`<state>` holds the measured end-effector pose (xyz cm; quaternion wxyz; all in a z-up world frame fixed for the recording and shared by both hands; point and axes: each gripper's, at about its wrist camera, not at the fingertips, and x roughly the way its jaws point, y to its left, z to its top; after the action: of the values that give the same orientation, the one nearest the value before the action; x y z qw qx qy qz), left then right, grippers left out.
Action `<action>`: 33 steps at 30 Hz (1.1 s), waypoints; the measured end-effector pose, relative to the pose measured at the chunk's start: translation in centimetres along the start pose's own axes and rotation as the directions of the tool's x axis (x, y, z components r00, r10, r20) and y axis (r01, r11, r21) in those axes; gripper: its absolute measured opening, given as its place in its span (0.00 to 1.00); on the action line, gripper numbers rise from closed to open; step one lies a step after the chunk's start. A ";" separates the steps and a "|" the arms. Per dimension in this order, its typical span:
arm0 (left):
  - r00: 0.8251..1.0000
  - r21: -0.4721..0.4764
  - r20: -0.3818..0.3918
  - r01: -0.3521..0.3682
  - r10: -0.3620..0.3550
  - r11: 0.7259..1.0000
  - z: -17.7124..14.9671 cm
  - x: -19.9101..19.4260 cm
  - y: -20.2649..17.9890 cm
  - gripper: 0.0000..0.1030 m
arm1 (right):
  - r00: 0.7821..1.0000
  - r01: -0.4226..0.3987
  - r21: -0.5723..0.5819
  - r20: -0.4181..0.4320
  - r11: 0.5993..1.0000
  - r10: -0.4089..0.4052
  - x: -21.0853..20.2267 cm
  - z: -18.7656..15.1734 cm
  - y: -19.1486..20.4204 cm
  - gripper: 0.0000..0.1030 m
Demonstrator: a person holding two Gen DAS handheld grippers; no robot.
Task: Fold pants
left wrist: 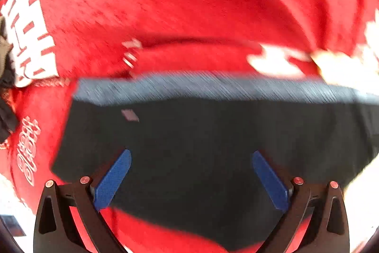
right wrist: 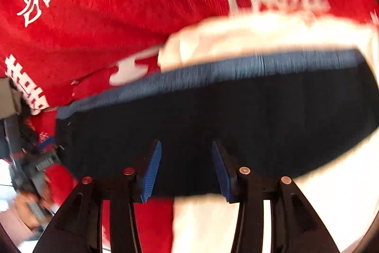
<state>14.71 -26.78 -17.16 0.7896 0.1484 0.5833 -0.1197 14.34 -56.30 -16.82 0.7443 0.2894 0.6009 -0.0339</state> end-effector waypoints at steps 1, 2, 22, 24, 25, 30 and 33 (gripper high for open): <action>1.000 0.034 -0.008 -0.006 0.006 0.999 -1.4 0.1 -1.4 1.00 | 1.000 -0.010 0.008 -0.013 1.000 0.010 0.1 -0.9 -0.3 0.41; 1.000 0.055 -0.018 -0.014 0.015 0.998 -2.2 0.4 -2.1 1.00 | 0.999 -0.011 0.006 -0.030 1.000 0.012 0.6 -2.0 -0.2 0.38; 0.998 0.117 -0.038 0.049 -0.045 0.992 -1.3 -2.8 -12.5 1.00 | 0.994 -0.056 0.480 0.114 0.875 0.001 -6.1 -6.3 -18.6 0.35; 0.998 0.122 -0.023 0.059 -0.057 0.991 -0.3 -2.1 -14.8 1.00 | 0.988 -0.064 0.531 0.155 0.845 -0.023 -6.6 -5.1 -21.5 0.35; 0.998 0.123 -0.016 0.063 -0.061 0.990 0.1 -1.7 -16.1 1.00 | 0.985 -0.069 0.551 0.170 0.831 -0.030 -6.9 -4.7 -22.7 0.35; 0.998 0.115 -0.059 0.027 -0.020 0.993 0.9 1.1 -20.2 1.00 | 0.970 -0.136 0.655 0.240 0.743 -0.033 -5.8 -2.4 -28.4 0.34; 0.999 0.100 -0.051 0.008 -0.003 0.995 0.7 1.3 -20.6 1.00 | 0.966 -0.172 0.649 0.260 0.741 -0.004 -6.3 -1.3 -29.3 0.09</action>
<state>8.27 -46.15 -20.20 0.7658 0.1891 0.5969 -0.1470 -0.22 -81.84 -22.60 0.6605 0.5564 0.4391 -0.2477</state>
